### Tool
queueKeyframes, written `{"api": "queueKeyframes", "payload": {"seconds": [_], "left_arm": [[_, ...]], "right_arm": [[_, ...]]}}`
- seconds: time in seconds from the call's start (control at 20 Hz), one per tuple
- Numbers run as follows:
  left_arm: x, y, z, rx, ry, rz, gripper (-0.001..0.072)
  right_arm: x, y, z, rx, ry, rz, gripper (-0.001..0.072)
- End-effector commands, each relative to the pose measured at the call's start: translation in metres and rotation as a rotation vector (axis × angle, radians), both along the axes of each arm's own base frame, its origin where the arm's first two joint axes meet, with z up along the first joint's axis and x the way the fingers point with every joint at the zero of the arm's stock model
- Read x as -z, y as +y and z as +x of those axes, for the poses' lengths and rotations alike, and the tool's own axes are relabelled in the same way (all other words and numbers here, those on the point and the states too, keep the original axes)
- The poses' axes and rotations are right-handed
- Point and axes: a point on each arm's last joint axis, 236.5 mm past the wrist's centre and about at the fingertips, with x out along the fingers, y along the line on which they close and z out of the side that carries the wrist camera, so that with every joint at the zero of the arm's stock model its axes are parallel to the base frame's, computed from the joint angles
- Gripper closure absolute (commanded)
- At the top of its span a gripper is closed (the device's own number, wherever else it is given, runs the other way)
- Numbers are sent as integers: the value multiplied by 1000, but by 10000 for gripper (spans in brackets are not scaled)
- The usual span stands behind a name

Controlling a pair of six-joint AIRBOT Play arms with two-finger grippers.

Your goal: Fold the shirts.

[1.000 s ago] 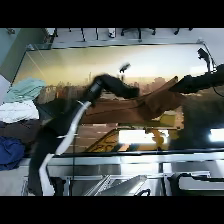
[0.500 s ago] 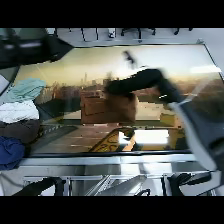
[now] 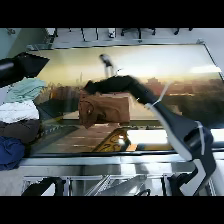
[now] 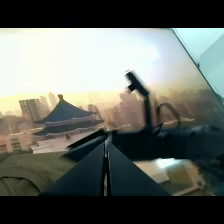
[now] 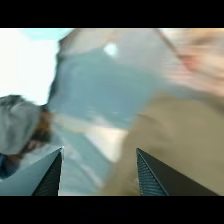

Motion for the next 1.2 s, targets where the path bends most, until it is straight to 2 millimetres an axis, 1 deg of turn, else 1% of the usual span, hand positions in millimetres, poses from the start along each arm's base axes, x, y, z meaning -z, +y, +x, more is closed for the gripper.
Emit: {"api": "queueKeyframes", "payload": {"seconds": [0.0, 0.05, 0.1, 0.15, 0.2, 0.3, 0.35, 0.4, 0.45, 0.55, 0.75, 0.8, 0.85, 0.9, 0.95, 1.0, 1.05, 1.1, 1.15], "left_arm": [[-17, 14, -12, -41, -57, 5, 691], [-20, 15, -14, -44, -65, 6, 691], [-21, 15, -16, -43, -68, 7, 691], [-22, 14, -19, -39, -71, 9, 691], [-24, 13, -22, -37, -74, 9, 691], [-26, 12, -25, -34, -81, 10, 691], [-26, 12, -25, -33, -81, 9, 691], [-26, 12, -25, -33, -81, 9, 691], [-26, 11, -25, -32, -80, 9, 691], [-24, 11, -26, -29, -74, 11, 691], [-23, 10, -26, -26, -69, 13, 691], [-22, 10, -27, -23, -65, 14, 691], [-21, 10, -28, -20, -61, 16, 691], [-20, 9, -28, -17, -56, 17, 691], [-19, 9, -29, -14, -52, 19, 691], [-18, 8, -30, -10, -47, 22, 691], [-17, 8, -30, -8, -44, 23, 691], [-16, 8, -31, -6, -41, 24, 691], [-16, 8, -31, -5, -39, 25, 691]], "right_arm": [[12, -126, 8, 64, 205, -143, 198], [26, -159, 5, 92, 283, -193, 144], [42, -186, 0, 120, 352, -233, 41], [58, -204, -5, 144, 413, -253, 38], [78, -215, -12, 165, 467, -257, 39], [119, -224, -23, 198, 530, -267, 39], [136, -223, -28, 204, 553, -268, 39], [149, -215, -34, 189, 582, -233, 39], [156, -203, -37, 160, 606, -177, 40], [166, -183, -37, 135, 645, -89, 46], [196, -155, -48, 109, 683, -104, 47], [202, -149, -50, 106, 684, -110, 69], [207, -144, -51, 104, 683, -116, 182], [209, -140, -51, 103, 682, -116, 251], [207, -135, -52, 93, 677, -106, 349], [203, -133, -50, 78, 657, -104, 639], [194, -134, -46, 80, 632, -99, 689], [182, -138, -37, 95, 593, -93, 690], [162, -150, -23, 131, 536, -85, 690]]}}
